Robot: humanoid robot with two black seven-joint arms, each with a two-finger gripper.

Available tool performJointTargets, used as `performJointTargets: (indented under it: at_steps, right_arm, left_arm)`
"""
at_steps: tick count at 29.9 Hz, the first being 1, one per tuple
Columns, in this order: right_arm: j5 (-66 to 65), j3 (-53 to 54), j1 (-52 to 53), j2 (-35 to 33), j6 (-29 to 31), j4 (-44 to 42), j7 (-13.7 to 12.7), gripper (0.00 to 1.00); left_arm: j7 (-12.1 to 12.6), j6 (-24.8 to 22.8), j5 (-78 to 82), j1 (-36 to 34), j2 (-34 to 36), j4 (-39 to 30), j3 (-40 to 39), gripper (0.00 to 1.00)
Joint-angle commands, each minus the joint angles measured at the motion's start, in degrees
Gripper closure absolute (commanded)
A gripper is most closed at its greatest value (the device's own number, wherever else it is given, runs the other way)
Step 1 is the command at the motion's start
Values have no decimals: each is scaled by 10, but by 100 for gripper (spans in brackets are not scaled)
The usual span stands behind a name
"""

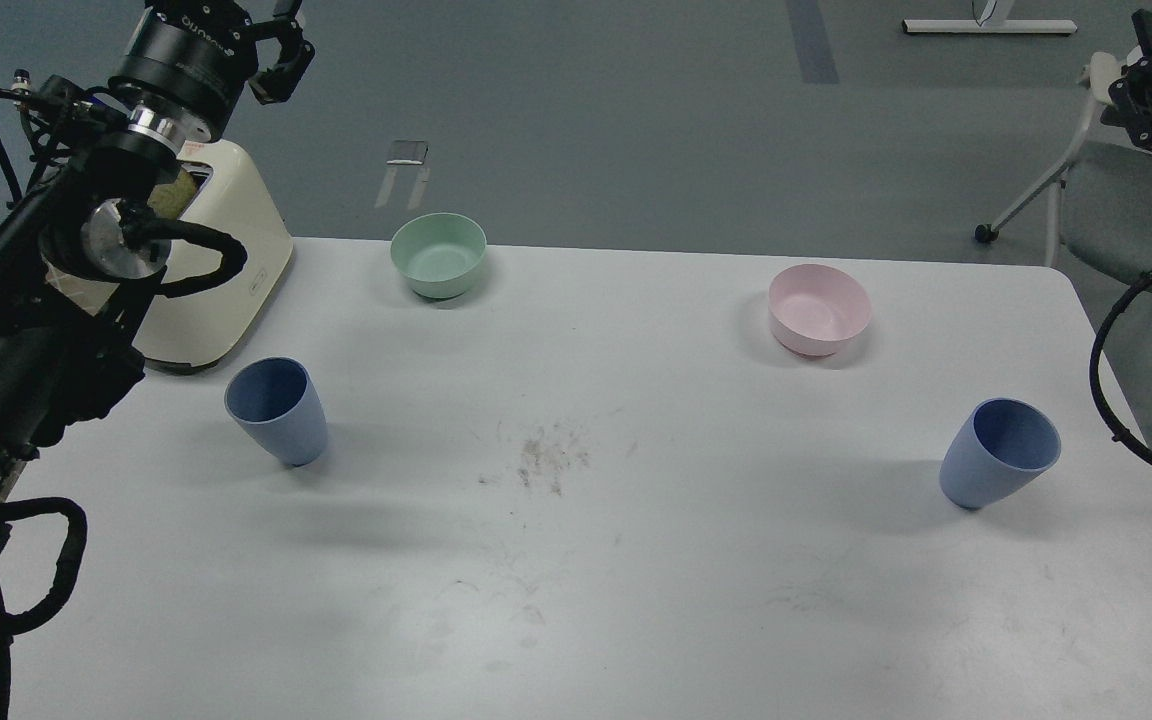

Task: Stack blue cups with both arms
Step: 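Raise the left gripper from its rest pose above the table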

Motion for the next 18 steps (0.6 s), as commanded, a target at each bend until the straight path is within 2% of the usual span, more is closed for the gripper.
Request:
performJointTargets:
  at_steps: [1,8,18]
  right_arm:
    - [3,1,-6,0,0,-2,1,0]
    - [4,1,-5,-1,0,-3,1,0]
    - [10,4,2,-3,0,-5,2,0]
  left_arm:
    - [-4,1,4,0,-1,0,4,2]
    - [-1,1,1,-3,-1,5,2,2]
    - [-18,-5,9,1,32,1,10,2]
